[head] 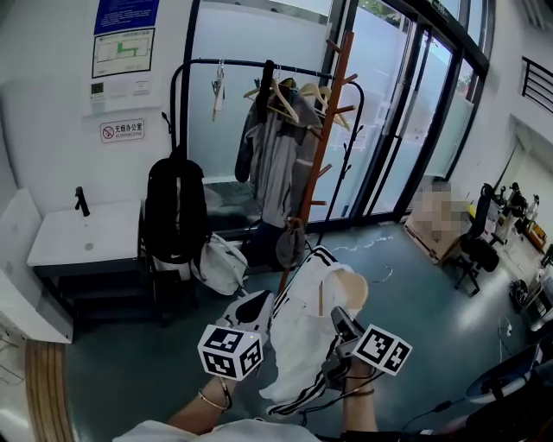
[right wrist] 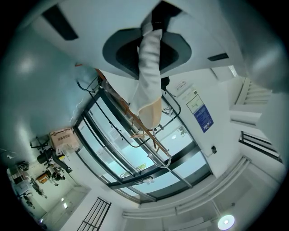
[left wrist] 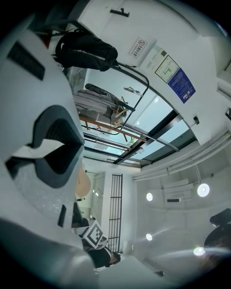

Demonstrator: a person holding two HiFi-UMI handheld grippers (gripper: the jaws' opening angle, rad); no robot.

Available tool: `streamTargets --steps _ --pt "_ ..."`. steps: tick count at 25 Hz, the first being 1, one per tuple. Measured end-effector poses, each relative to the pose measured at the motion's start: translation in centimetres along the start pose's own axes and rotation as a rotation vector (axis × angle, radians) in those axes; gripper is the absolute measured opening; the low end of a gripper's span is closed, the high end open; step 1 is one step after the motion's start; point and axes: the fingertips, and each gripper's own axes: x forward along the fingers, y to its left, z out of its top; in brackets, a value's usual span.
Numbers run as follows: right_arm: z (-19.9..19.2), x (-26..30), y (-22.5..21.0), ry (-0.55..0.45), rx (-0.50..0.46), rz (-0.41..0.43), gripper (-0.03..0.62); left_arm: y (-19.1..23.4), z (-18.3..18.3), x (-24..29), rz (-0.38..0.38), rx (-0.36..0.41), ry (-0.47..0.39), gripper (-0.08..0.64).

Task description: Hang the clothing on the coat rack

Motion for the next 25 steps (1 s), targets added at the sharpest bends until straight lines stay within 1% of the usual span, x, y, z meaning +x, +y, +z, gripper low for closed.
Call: streamTargets --steps 12,19,25 --pt "4.8 3.5 -5.8 0.013 -0.003 0.012 0.063 -0.3 -1.0 7.3 0.045 0.026 0.009 0.008" --pt "7.4 4.8 -8.0 0.018 -0.006 0.031 0.064 -0.9 -1.3 11.0 0.053 0.041 0.025 0.008" --pt "8.7 5.6 -9.9 0.023 -0.014 0.025 0.064 -1.4 -1.8 13.4 0.054 0.046 0.05 0.008"
